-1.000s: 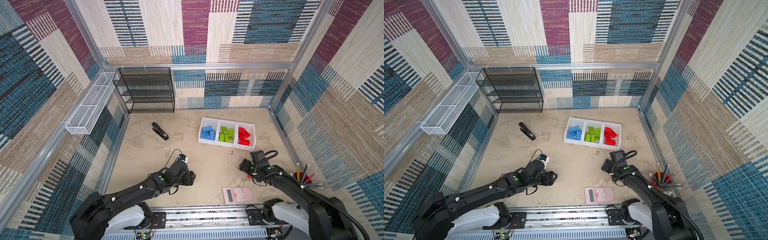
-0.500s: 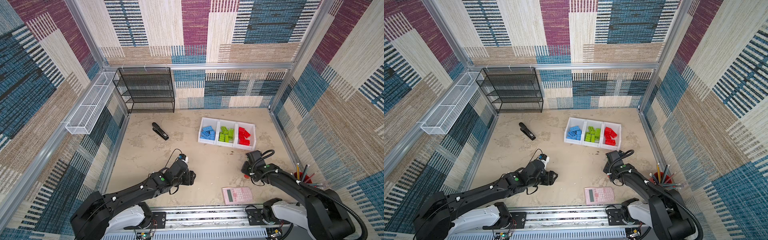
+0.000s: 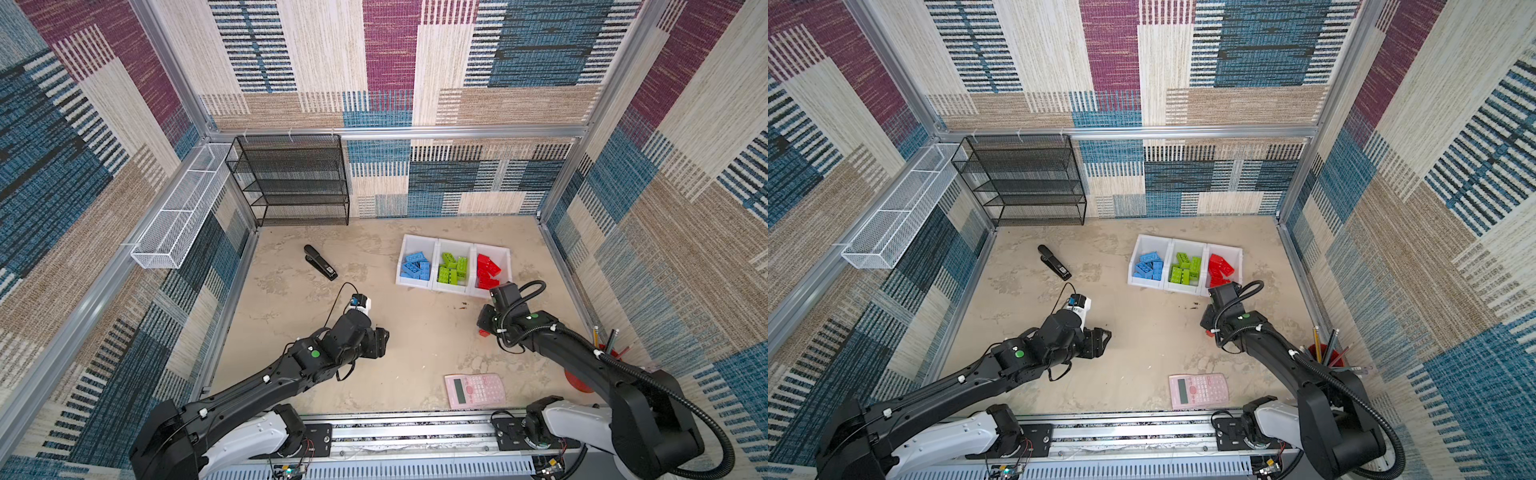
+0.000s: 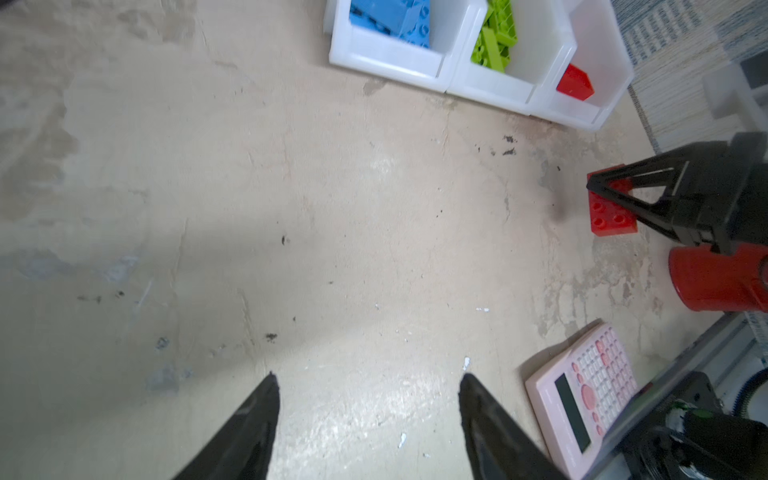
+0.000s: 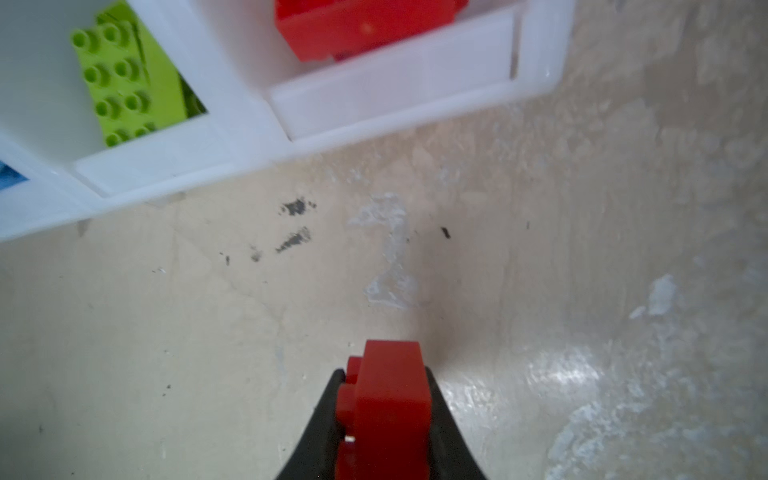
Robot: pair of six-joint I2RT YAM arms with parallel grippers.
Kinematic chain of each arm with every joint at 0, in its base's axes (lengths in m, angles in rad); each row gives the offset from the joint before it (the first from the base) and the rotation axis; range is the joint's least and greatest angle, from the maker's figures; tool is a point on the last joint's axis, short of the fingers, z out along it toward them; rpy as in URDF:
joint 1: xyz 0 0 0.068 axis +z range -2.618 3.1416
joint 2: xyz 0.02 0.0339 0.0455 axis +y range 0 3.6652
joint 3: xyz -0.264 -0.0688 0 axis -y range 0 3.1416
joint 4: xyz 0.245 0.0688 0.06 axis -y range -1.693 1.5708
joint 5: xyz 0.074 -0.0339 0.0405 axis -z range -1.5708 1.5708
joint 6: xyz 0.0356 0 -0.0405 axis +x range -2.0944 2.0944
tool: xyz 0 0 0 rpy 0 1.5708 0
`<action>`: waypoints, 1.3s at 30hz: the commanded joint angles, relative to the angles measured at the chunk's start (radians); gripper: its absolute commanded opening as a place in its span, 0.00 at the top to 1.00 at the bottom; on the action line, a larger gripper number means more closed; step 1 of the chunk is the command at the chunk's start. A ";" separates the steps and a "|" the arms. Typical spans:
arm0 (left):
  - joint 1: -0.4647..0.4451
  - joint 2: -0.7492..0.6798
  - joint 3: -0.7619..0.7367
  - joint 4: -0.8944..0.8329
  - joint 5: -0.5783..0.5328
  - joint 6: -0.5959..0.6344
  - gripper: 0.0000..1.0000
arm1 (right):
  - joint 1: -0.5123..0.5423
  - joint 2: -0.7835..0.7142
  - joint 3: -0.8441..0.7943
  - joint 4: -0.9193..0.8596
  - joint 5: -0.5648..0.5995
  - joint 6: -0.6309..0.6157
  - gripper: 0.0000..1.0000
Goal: Sort the legos into containers by color
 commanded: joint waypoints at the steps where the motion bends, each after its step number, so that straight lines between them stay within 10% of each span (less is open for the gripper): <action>1: 0.010 0.006 0.036 -0.057 -0.024 0.019 0.30 | -0.014 0.043 0.084 0.030 -0.011 -0.069 0.80; 22: 0.185 0.285 0.353 -0.175 0.052 0.062 0.30 | -0.258 0.496 0.508 0.227 -0.120 -0.269 0.72; 39: 0.244 0.259 0.428 -0.259 -0.091 0.131 0.28 | -0.268 0.337 0.360 0.405 -0.103 -0.326 0.16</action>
